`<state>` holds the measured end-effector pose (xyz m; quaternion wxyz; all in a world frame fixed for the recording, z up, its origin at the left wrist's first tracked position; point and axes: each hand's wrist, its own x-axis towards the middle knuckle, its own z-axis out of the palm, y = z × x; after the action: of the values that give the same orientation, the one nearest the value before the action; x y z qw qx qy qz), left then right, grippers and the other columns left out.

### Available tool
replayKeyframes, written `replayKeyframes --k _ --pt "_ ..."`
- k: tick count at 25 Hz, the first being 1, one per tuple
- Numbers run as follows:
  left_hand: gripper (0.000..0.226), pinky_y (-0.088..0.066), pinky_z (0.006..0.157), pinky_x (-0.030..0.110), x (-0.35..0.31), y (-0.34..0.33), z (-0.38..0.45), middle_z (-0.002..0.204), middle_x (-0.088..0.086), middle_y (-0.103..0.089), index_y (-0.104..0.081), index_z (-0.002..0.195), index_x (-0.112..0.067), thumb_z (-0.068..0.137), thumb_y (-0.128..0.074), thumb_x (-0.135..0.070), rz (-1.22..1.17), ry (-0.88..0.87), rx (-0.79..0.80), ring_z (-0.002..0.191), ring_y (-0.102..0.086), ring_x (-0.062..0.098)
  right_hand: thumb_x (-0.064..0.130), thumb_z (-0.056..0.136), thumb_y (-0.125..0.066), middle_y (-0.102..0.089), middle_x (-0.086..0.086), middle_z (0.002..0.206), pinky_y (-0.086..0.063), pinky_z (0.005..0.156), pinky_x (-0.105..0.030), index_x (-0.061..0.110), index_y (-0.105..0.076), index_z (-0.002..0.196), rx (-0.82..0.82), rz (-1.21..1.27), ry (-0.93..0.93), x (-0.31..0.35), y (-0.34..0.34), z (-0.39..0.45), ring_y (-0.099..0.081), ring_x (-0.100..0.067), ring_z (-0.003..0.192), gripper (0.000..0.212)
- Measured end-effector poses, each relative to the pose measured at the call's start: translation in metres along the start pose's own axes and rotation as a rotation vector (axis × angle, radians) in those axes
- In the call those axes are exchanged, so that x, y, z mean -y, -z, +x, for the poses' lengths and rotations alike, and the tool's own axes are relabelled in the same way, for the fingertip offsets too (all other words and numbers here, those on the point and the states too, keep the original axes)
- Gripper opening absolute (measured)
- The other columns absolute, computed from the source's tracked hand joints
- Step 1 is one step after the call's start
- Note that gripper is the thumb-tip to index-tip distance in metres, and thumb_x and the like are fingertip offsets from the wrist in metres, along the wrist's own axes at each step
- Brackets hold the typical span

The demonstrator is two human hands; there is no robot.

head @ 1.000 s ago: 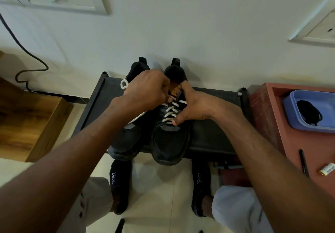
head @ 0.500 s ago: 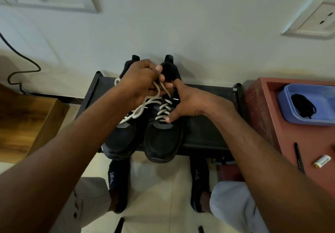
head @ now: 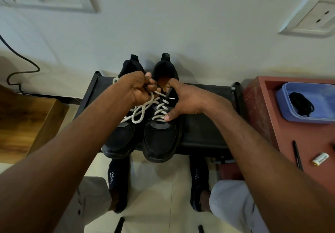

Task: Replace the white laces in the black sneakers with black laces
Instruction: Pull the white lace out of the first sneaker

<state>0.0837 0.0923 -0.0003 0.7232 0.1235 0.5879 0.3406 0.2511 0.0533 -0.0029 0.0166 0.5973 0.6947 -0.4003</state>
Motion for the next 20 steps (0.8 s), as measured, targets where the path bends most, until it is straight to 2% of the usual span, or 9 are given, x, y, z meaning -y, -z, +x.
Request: replayKeyframes --k 2,4,6,9,13,16,18,20 --pt "0.032 -0.047 0.076 0.031 -0.001 0.002 0.001 0.058 0.002 -0.04 -0.043 0.088 -0.017 0.107 -0.026 0.003 -0.004 0.005 0.011 0.038 -0.033 0.012 0.036 0.078 -0.091 -0.059 0.007 0.104 -0.05 0.079 -0.034 0.033 -0.046 0.135 -0.028 0.006 0.035 -0.002 0.002 0.0 -0.057 -0.015 0.097 0.073" --pt "0.031 -0.048 0.078 0.031 -0.002 0.002 -0.001 0.061 0.001 -0.041 -0.044 0.09 -0.017 0.107 -0.027 0.002 -0.004 0.014 0.021 0.043 -0.034 0.011 0.028 0.092 -0.079 -0.053 0.013 0.09 -0.041 0.067 -0.026 0.031 -0.053 0.135 -0.053 0.009 0.077 -0.004 0.005 0.0 -0.053 -0.007 0.082 0.05" --pt "0.031 -0.048 0.076 0.031 -0.002 0.002 0.0 0.06 0.001 -0.041 -0.044 0.089 -0.018 0.108 -0.028 0.0 0.009 0.004 0.033 0.043 -0.034 0.011 0.021 0.1 -0.068 -0.054 0.012 0.093 -0.039 0.065 -0.023 0.031 -0.059 0.131 -0.083 0.015 0.1 -0.005 0.007 0.002 -0.052 -0.006 0.082 0.035" --pt "0.028 -0.05 0.069 0.031 -0.001 0.0 0.003 0.061 0.001 -0.042 -0.045 0.087 -0.016 0.111 -0.034 -0.007 0.1 -0.061 0.019 0.039 -0.035 0.01 0.019 0.104 -0.061 -0.058 0.009 0.098 -0.041 0.071 -0.026 0.028 -0.062 0.126 -0.07 0.095 0.098 -0.007 0.007 0.004 -0.054 -0.008 0.087 0.024" --pt "0.007 -0.055 0.063 0.036 0.002 -0.002 0.011 0.071 0.006 -0.047 -0.047 0.102 -0.01 0.109 -0.045 -0.01 0.267 -0.217 0.009 0.043 -0.041 0.011 0.014 0.106 -0.054 -0.056 0.011 0.093 -0.04 0.073 -0.026 0.023 -0.063 0.126 -0.06 0.169 0.083 -0.012 0.006 0.005 -0.051 -0.004 0.083 0.024" --pt "0.024 -0.055 0.072 0.043 0.004 0.001 0.012 0.07 0.006 -0.05 -0.046 0.085 -0.012 0.109 -0.048 -0.013 0.453 -0.385 0.003 0.045 -0.043 0.012 0.01 0.102 -0.062 -0.056 0.011 0.091 -0.043 0.072 -0.026 0.024 -0.064 0.128 -0.059 0.142 0.093 -0.011 0.01 0.003 -0.054 -0.004 0.082 0.03" --pt "0.025 -0.054 0.069 0.043 0.004 0.002 0.011 0.071 0.007 -0.054 -0.045 0.082 -0.014 0.106 -0.052 -0.017 0.683 -0.544 -0.007 0.051 -0.048 0.015 0.006 0.098 -0.065 -0.065 0.005 0.105 -0.054 0.087 -0.035 0.026 -0.063 0.13 -0.044 0.146 0.098 -0.011 0.01 0.003 -0.063 -0.012 0.097 0.037" --pt "0.018 -0.048 0.065 0.041 0.005 0.002 0.012 0.076 0.009 -0.057 -0.046 0.083 -0.015 0.098 -0.055 -0.02 0.871 -0.644 0.003 0.064 -0.052 0.02 0.007 0.096 -0.069 -0.068 -0.002 0.117 -0.054 0.099 -0.044 0.027 -0.062 0.129 -0.069 0.087 0.103 -0.012 0.008 0.004 -0.065 -0.02 0.109 0.039"
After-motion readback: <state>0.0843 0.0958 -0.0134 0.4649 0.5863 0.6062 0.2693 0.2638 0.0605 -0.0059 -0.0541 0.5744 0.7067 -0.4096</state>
